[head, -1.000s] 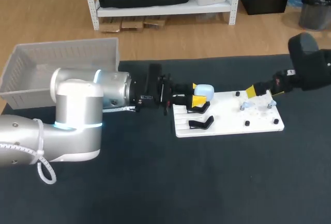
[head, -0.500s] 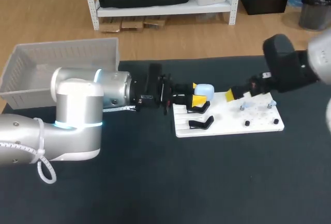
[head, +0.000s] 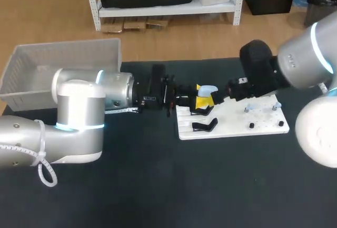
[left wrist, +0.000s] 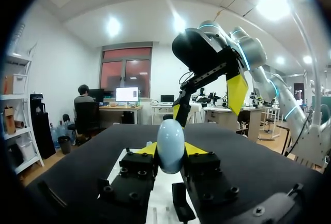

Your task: Pick up each earbud case from the left stands, insert the matching earbuds, close the lid, and place the case in the box.

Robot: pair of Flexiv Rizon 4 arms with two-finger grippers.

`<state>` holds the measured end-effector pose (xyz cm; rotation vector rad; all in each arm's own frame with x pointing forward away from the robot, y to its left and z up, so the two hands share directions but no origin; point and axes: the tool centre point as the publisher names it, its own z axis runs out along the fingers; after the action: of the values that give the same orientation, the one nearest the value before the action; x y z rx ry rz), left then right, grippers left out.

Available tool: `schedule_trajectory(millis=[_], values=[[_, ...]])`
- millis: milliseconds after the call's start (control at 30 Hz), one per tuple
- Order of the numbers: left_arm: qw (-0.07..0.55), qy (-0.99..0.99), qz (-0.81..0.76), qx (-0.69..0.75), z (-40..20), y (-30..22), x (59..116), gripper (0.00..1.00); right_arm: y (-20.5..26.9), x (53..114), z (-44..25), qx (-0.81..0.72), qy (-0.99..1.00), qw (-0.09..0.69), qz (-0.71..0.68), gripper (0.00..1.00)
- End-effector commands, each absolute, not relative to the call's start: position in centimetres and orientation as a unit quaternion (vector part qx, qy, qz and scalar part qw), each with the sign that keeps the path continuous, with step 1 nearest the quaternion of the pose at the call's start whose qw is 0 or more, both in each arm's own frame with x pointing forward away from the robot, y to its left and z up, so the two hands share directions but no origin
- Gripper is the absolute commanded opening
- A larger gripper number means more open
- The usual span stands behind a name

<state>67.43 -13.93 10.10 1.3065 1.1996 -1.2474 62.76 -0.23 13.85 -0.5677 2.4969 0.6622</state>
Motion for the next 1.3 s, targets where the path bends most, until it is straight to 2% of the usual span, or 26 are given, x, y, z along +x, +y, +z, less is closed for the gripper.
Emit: schedule_trajectory(millis=[33,1300], values=[[0.469,0.487,-0.509,0.532,10.0,-14.0,67.6,0.0,0.3,63.5,13.5,-0.202,0.922,0.247,0.22,1.0],[0.469,0.487,-0.509,0.532,10.0,-14.0,67.6,0.0,-1.0,66.7,11.7,-0.163,0.937,0.226,0.21,1.0]])
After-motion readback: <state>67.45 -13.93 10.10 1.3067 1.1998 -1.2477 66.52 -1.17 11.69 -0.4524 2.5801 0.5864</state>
